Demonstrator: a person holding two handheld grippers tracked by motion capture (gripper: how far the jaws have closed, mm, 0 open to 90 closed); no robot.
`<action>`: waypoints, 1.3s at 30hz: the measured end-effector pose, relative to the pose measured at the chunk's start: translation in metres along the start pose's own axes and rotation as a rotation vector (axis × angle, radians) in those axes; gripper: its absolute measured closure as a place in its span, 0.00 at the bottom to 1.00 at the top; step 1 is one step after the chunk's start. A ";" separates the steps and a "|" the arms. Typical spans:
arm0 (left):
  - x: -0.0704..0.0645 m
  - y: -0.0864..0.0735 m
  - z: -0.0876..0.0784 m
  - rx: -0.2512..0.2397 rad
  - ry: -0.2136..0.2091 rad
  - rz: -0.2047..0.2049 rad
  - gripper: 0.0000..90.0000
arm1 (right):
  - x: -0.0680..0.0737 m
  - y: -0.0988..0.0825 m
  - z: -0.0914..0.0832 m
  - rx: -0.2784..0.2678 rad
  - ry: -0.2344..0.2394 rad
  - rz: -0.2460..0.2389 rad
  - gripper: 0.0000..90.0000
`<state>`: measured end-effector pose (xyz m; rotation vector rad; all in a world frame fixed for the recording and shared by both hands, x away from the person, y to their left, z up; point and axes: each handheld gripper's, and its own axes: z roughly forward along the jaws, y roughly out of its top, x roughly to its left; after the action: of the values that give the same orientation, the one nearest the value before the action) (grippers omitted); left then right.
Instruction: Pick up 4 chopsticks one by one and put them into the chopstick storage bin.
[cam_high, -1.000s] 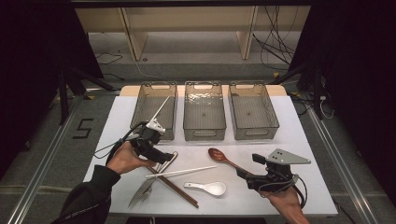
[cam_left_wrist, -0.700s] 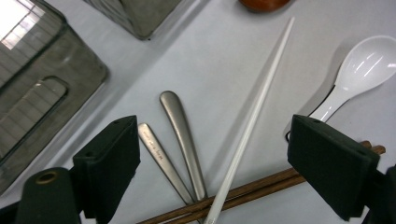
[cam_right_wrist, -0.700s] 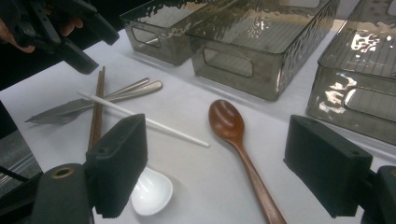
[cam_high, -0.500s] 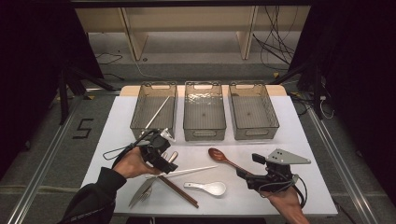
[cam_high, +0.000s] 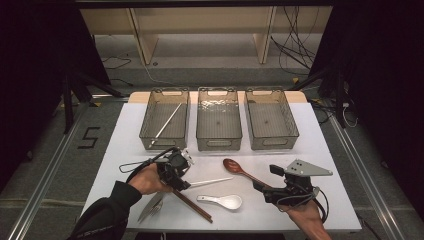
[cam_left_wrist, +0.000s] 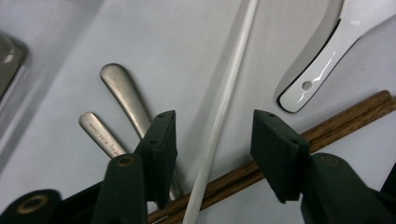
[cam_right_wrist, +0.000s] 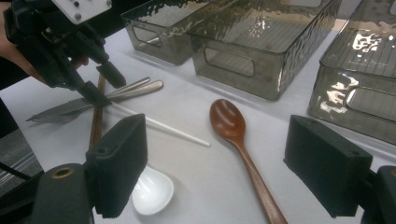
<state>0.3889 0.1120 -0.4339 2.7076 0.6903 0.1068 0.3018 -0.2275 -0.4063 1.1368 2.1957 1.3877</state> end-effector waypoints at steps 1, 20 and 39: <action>0.000 0.000 0.001 0.001 -0.004 0.001 0.58 | 0.000 0.000 0.000 0.001 0.000 0.002 0.24; 0.004 -0.001 0.015 0.075 -0.034 0.050 0.78 | 0.000 0.000 0.001 0.003 0.001 -0.001 0.24; 0.001 0.000 0.019 0.099 -0.044 0.117 0.92 | 0.001 -0.001 0.001 0.009 0.001 -0.004 0.25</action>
<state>0.3926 0.1069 -0.4517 2.8359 0.5380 0.0422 0.3017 -0.2260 -0.4072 1.1343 2.2061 1.3780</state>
